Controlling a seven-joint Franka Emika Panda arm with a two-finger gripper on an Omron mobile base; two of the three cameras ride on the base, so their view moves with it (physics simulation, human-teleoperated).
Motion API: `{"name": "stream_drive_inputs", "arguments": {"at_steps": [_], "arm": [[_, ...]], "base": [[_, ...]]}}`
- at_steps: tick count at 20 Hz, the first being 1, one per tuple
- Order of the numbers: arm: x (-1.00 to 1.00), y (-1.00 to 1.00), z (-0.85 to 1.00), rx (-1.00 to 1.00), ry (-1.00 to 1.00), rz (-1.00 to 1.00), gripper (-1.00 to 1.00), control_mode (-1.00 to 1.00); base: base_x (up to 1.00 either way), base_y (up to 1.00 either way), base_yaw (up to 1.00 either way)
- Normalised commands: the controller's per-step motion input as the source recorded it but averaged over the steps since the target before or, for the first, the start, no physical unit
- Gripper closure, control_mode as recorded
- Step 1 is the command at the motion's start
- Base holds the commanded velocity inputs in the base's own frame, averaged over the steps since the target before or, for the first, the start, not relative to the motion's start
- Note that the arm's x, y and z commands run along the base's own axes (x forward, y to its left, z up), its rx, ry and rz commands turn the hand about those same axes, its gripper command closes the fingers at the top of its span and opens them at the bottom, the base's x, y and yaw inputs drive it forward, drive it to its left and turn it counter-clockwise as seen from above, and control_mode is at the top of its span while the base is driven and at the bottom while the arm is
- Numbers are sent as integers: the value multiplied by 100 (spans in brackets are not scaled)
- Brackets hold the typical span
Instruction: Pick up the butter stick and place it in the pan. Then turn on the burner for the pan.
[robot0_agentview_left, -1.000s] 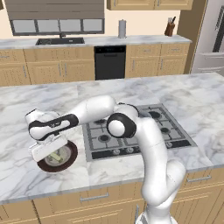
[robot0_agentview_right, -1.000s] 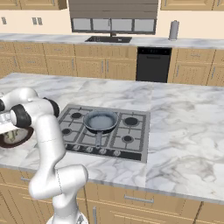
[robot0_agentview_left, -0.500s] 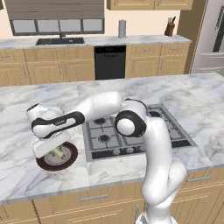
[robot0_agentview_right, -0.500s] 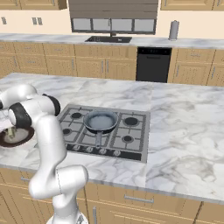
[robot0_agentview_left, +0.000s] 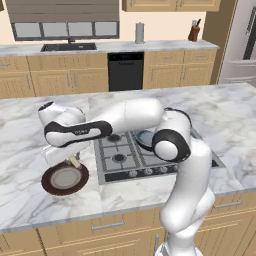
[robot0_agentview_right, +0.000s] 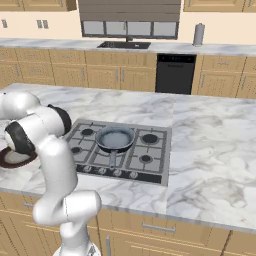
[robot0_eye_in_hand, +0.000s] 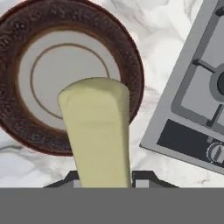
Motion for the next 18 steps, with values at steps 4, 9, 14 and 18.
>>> {"name": "stream_drive_inputs", "arguments": {"at_steps": [4, 9, 14, 18], "arm": [[0, -87, 32, 9, -6, -9, 100, -100], [0, -96, 17, 10, -7, -10, 100, -100], [4, -100, 13, 13, 0, -9, 100, -100], [20, -100, 10, 15, 0, -8, 100, -100]], "base": [[0, 0, 0], [0, 0, 0], [0, 0, 0], [0, 0, 0]]}}
